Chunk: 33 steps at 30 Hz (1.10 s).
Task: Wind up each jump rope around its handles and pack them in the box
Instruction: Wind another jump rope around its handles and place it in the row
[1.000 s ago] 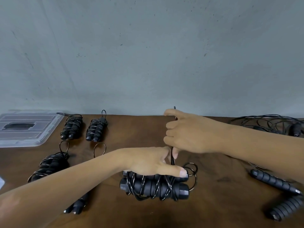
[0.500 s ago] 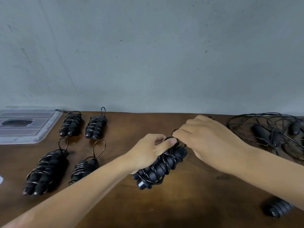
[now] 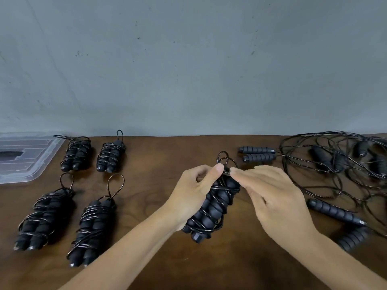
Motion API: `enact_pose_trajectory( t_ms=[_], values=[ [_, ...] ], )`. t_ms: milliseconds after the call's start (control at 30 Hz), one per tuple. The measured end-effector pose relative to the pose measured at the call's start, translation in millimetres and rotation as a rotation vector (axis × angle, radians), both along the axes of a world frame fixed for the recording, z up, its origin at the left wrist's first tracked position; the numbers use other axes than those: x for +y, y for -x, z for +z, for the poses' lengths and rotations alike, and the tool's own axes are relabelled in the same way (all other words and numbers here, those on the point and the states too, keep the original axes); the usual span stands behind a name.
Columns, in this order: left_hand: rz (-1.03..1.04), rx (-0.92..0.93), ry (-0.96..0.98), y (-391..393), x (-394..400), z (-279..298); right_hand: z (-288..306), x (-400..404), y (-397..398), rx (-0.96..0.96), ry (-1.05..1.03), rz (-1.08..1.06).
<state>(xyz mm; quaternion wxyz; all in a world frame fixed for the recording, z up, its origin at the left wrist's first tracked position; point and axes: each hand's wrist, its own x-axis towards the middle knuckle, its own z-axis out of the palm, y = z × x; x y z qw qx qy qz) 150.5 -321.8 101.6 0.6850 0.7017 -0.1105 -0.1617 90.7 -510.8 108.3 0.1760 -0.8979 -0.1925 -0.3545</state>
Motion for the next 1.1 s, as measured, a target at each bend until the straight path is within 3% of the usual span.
enact_pose_trajectory(
  t_ms=[267, 433, 600, 733, 867, 967, 1100],
  values=[
    [0.002, 0.086, 0.112, 10.2, -18.9, -3.1, -11.5, 14.4, 21.6, 0.173, -0.638, -0.195],
    [0.066, 0.008, 0.070, 13.0, -26.8, -7.5, -20.2, 10.3, 20.3, 0.444, -1.004, -0.378],
    [0.111, -0.120, -0.032, 12.5, -36.8, -15.1, -31.8, 6.2, 15.8, 0.612, -0.971, -0.491],
    [0.185, -0.195, -0.127, 12.9, -50.2, -19.6, -36.7, -6.8, 17.9, 0.717, -1.248, -0.344],
    [0.255, -0.195, -0.146, 12.9, -66.9, -24.0, -37.1, -28.2, 22.7, 0.865, -1.615, 0.007],
    [0.273, -0.177, -0.144, 16.1, -85.8, -25.4, -39.3, -46.7, 23.7, 0.810, -1.851, 0.160],
    [0.222, -0.122, -0.142, 25.7, -115.6, -23.9, -41.4, -70.4, 21.8, 0.681, -1.924, 0.269]
  ],
)
